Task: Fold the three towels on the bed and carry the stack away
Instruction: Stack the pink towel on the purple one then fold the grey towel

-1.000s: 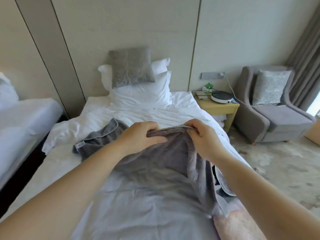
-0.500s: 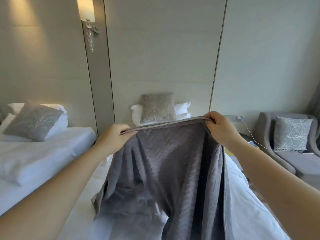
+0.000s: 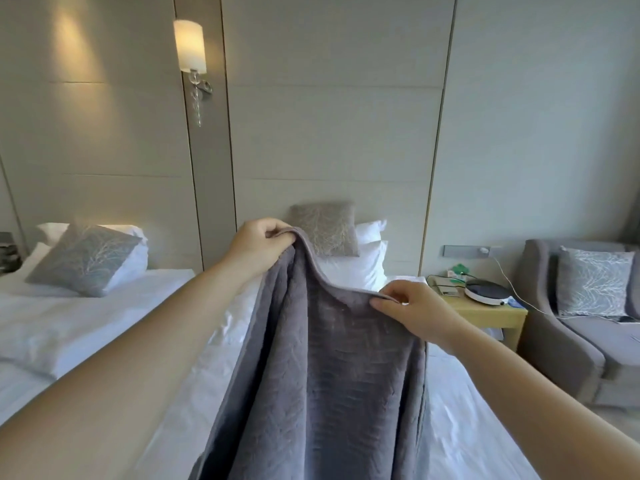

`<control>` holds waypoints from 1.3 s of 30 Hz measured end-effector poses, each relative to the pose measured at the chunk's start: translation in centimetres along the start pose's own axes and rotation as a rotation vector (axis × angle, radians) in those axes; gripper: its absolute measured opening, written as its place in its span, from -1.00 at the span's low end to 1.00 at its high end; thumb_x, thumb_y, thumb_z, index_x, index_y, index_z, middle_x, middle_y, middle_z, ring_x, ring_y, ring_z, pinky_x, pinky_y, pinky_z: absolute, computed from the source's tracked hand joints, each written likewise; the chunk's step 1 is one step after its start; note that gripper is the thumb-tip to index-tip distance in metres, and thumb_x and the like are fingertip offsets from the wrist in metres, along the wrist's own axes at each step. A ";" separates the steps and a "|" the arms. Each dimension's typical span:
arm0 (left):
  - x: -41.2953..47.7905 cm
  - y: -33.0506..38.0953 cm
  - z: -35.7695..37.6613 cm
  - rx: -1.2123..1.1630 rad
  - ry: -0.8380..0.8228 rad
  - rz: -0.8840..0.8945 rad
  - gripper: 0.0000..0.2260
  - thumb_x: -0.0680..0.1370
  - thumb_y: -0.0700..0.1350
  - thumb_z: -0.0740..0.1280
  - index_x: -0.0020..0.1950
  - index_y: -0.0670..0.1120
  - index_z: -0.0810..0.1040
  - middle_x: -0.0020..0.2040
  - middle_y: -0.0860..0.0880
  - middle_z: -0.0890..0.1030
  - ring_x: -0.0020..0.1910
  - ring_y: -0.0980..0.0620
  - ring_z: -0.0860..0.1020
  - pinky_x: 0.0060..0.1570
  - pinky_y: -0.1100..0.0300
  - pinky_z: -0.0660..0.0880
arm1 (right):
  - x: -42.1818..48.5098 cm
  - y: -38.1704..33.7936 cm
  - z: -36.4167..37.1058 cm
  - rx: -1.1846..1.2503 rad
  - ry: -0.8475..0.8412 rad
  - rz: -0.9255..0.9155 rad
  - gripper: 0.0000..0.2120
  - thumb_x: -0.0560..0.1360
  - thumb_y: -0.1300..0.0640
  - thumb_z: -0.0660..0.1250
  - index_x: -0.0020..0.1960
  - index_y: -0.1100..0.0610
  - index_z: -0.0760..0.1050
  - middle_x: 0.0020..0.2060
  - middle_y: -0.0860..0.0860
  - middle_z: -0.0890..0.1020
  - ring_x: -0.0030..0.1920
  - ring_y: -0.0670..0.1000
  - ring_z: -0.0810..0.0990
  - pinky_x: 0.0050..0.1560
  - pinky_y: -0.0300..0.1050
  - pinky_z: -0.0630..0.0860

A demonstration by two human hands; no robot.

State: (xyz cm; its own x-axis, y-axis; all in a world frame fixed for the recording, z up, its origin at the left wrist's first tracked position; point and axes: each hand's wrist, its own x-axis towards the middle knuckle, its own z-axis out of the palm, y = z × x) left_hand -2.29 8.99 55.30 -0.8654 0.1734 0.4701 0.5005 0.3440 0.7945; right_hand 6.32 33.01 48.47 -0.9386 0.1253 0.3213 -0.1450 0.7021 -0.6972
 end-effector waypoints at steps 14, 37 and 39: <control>-0.3 2.3 2.0 -0.237 -0.148 -0.059 -0.83 0.56 -0.34 0.26 0.05 -0.18 0.61 -0.18 -0.12 0.63 -0.32 0.07 0.60 -0.20 0.24 0.62 | -2.5 -2.4 0.0 0.175 0.065 -0.089 -0.58 0.47 0.39 0.07 -0.01 -0.16 0.31 -0.13 -0.13 0.56 -0.35 -0.04 0.51 -0.41 -0.15 0.43; -0.9 5.4 2.1 -0.364 0.231 0.148 -0.89 0.49 -0.28 0.40 -0.17 -0.08 0.64 -0.29 0.00 0.62 -0.36 0.21 0.63 -0.28 0.40 0.54 | -3.5 -1.1 6.8 -0.445 0.381 -0.225 -0.89 0.38 0.11 0.31 -0.19 0.15 0.56 0.12 0.00 0.37 0.03 0.07 0.43 -0.22 -0.16 0.38; -0.6 5.3 1.5 -0.396 0.266 0.137 -0.92 0.49 -0.30 0.39 -0.14 -0.15 0.64 -0.29 -0.01 0.61 -0.36 0.23 0.61 -0.28 0.40 0.53 | -3.9 0.3 7.0 -0.490 0.346 -0.194 -0.87 0.38 0.13 0.31 -0.18 0.18 0.57 0.13 0.02 0.38 0.05 0.09 0.43 -0.18 -0.13 0.39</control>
State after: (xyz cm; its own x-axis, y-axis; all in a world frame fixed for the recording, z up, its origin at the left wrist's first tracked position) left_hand 0.84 12.07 58.67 -0.7805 -0.0669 0.6215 0.6248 -0.0511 0.7791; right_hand 7.71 27.82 42.51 -0.7421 0.1255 0.6584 -0.0649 0.9643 -0.2568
